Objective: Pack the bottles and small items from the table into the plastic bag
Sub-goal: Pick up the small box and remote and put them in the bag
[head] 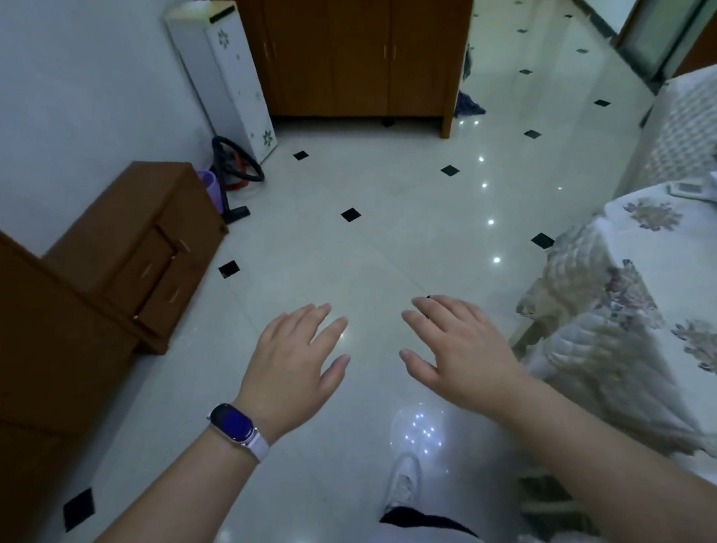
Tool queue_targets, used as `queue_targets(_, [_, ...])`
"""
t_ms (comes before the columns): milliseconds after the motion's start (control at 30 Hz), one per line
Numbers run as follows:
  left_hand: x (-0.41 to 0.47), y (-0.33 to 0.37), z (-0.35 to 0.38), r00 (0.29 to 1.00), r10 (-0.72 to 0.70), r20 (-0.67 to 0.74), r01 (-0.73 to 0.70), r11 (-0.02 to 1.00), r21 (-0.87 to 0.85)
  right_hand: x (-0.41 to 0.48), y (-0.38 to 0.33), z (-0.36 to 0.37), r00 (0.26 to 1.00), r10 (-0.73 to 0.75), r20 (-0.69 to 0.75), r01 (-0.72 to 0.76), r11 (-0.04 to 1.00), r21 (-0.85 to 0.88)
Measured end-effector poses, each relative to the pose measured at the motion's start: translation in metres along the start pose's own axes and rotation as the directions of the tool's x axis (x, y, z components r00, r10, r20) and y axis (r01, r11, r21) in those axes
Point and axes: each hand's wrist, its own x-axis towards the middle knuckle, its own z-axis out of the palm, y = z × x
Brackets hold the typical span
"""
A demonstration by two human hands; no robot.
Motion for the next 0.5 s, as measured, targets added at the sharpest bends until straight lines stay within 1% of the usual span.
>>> queue_targets(67, [0.043,-0.006,0.002,0.999,0.032,-0.008,-0.032,0.999,0.009,0.024,0.027,-0.001,1.0,0.022,-0.015,-0.022,1.0,0.002])
queue_targets(200, [0.13,-0.008,0.008,0.991,0.122,-0.059,-0.12,0.992,0.037,0.067,0.086,-0.013,0.998,0.042,-0.049,-0.045,0.998,-0.05])
queue_targets(367, [0.212,-0.004,0.025,0.972,0.217,-0.092,-0.216,0.976,0.014,0.094,0.137,-0.015,0.989,0.128,-0.079,-0.135,0.987,-0.09])
queue_targets(500, [0.273,-0.011,0.055,0.952,0.29,-0.101,-0.293,0.956,-0.019,0.113,0.175,-0.004,0.971,0.215,-0.103,-0.227,0.967,-0.113])
